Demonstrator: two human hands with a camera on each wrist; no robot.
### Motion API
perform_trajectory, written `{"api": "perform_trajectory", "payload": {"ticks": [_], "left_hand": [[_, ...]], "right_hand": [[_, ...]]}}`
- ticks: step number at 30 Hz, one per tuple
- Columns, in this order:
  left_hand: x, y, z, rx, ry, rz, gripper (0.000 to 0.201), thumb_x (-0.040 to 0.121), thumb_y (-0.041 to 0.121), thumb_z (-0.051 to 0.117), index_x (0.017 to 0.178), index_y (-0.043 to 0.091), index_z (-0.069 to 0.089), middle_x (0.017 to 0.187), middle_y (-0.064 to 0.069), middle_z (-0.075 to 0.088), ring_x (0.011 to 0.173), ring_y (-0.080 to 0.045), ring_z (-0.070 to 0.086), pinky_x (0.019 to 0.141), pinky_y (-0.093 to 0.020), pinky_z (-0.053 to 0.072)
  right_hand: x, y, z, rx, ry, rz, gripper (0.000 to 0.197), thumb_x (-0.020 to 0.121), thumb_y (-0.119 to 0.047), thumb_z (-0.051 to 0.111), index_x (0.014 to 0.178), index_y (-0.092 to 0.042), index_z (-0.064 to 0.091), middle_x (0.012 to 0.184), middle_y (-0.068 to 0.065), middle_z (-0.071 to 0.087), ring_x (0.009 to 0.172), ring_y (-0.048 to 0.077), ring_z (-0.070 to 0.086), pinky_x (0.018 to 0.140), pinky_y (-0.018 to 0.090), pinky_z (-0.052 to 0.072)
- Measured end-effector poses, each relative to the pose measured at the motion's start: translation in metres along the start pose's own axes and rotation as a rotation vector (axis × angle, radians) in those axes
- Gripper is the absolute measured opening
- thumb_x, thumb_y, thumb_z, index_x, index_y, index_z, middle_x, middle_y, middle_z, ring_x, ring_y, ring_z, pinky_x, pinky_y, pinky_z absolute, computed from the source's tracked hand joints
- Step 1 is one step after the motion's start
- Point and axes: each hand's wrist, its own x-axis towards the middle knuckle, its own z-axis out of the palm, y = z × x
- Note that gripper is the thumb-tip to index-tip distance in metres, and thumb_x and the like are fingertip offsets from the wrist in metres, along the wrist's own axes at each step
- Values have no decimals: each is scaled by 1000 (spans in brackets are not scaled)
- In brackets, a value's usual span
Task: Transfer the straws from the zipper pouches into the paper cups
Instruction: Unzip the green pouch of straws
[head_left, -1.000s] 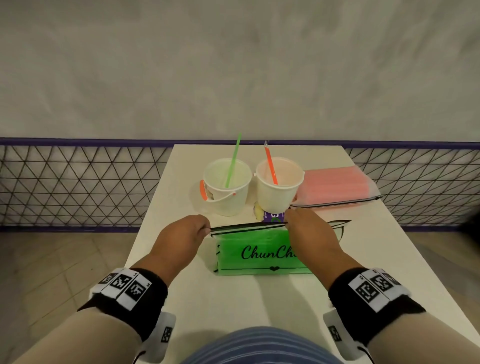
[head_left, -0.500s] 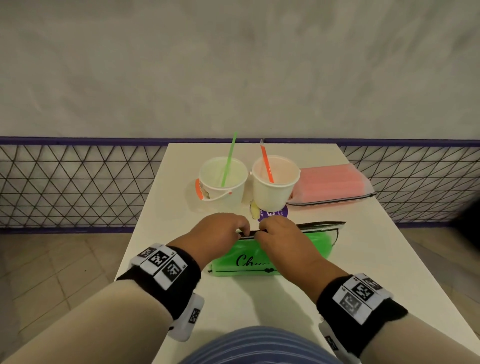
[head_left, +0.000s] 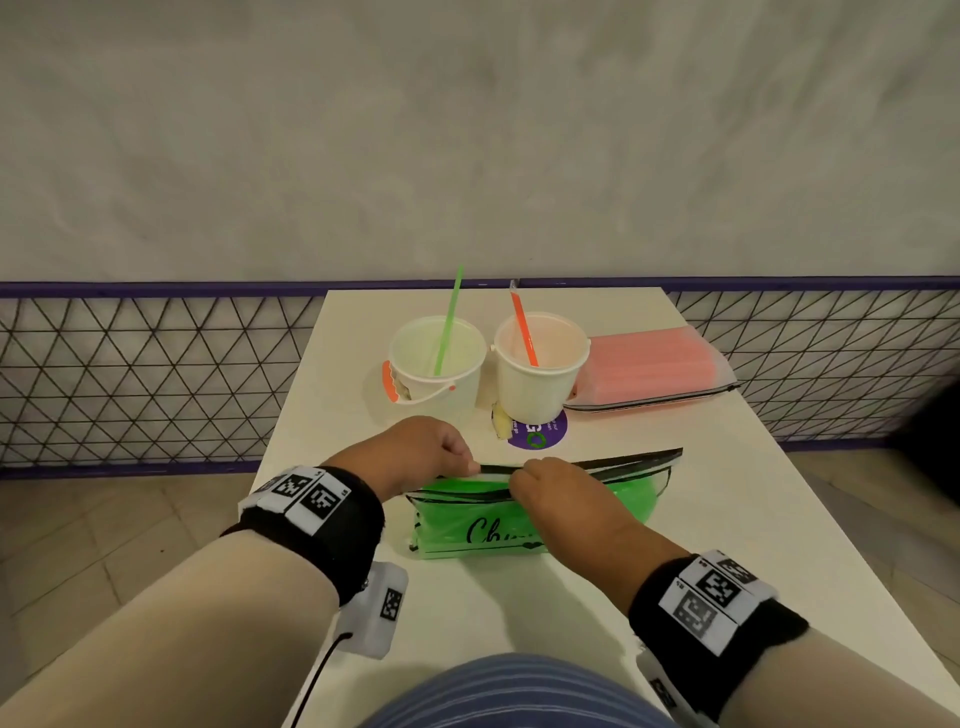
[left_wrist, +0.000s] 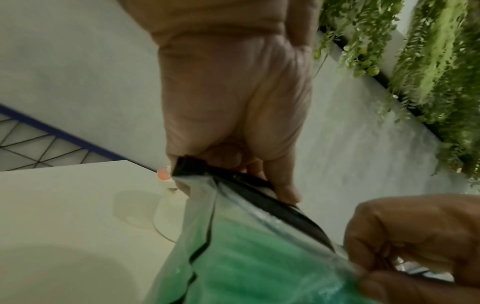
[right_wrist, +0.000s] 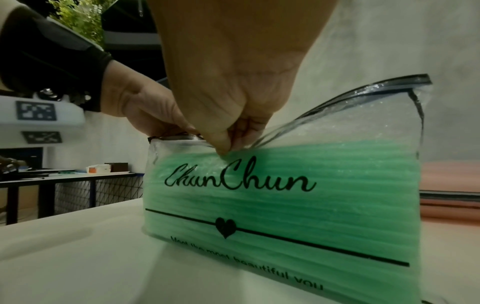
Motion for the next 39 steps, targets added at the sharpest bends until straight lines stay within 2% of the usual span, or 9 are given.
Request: {"api": "perform_trajectory", "payload": {"ticks": [8, 14, 17, 22, 25, 27, 30, 35, 39], "left_hand": [[17, -4, 16, 191, 417, 139, 15, 91, 6, 51, 88, 20, 56, 88, 2, 57, 78, -21, 56, 59, -26, 38], [1, -4, 29, 675, 378, 431, 36, 57, 5, 77, 88, 24, 76, 125, -7, 64, 113, -30, 61, 98, -45, 43], [-16, -18, 34, 705, 308, 184, 55, 82, 42, 62, 133, 23, 54, 152, -1, 35, 140, -23, 31, 117, -51, 15], [-26, -38, 22, 455, 24, -9, 110, 74, 36, 77, 155, 16, 5, 158, -2, 14, 136, -26, 34, 105, -38, 41], [-25, -38, 21, 144, 59, -78, 84, 79, 56, 70, 146, 16, 36, 145, 1, 38, 129, -20, 44, 102, -33, 41], [-21, -33, 25, 99, 223, -68, 48, 86, 59, 59, 113, 20, 63, 119, 4, 59, 108, -16, 56, 91, -32, 47], [-17, -27, 33, 194, 349, -32, 8, 88, 27, 59, 86, 21, 63, 96, 7, 59, 96, -17, 59, 79, -29, 47], [-21, -27, 33, 273, 112, 124, 70, 77, -4, 55, 141, 22, 44, 140, 6, 39, 127, -14, 43, 97, -23, 41], [-25, -38, 20, 496, -116, 91, 102, 75, 12, 73, 155, 20, 11, 158, 3, 13, 141, -19, 28, 112, -31, 35]], "right_hand": [[-5, -20, -11, 196, -230, -172, 12, 87, -15, 52, 84, -9, 62, 81, 9, 61, 73, 30, 54, 62, 39, 44], [19, 17, -27, 183, -60, 45, 43, 88, -31, 67, 128, -18, 57, 119, 3, 57, 113, 21, 52, 94, 33, 43], [11, 37, -27, 73, -137, 71, 82, 73, -54, 75, 140, -21, 43, 131, 0, 49, 124, 20, 42, 105, 32, 33], [-1, 54, -30, -121, -235, 109, 112, 63, -69, 73, 150, -19, 23, 142, 1, 40, 131, 22, 34, 113, 36, 20], [-3, 55, -22, -252, -319, 149, 123, 59, -77, 68, 152, -17, 15, 142, 3, 42, 133, 25, 37, 116, 48, 13], [-4, 50, -17, -286, -351, 156, 128, 57, -80, 67, 153, -17, 12, 141, 4, 42, 133, 26, 38, 116, 54, 7], [-8, 37, -13, -302, -344, 85, 121, 59, -74, 70, 151, -15, 18, 135, 6, 45, 128, 28, 43, 116, 54, 7], [-5, 34, -11, -195, -217, -53, 83, 72, -67, 65, 134, -16, 45, 117, 1, 52, 110, 24, 49, 106, 40, 24], [-12, 54, -6, -157, -220, 23, 88, 72, -62, 66, 143, -19, 38, 130, 0, 48, 126, 21, 42, 115, 60, 4]]}}
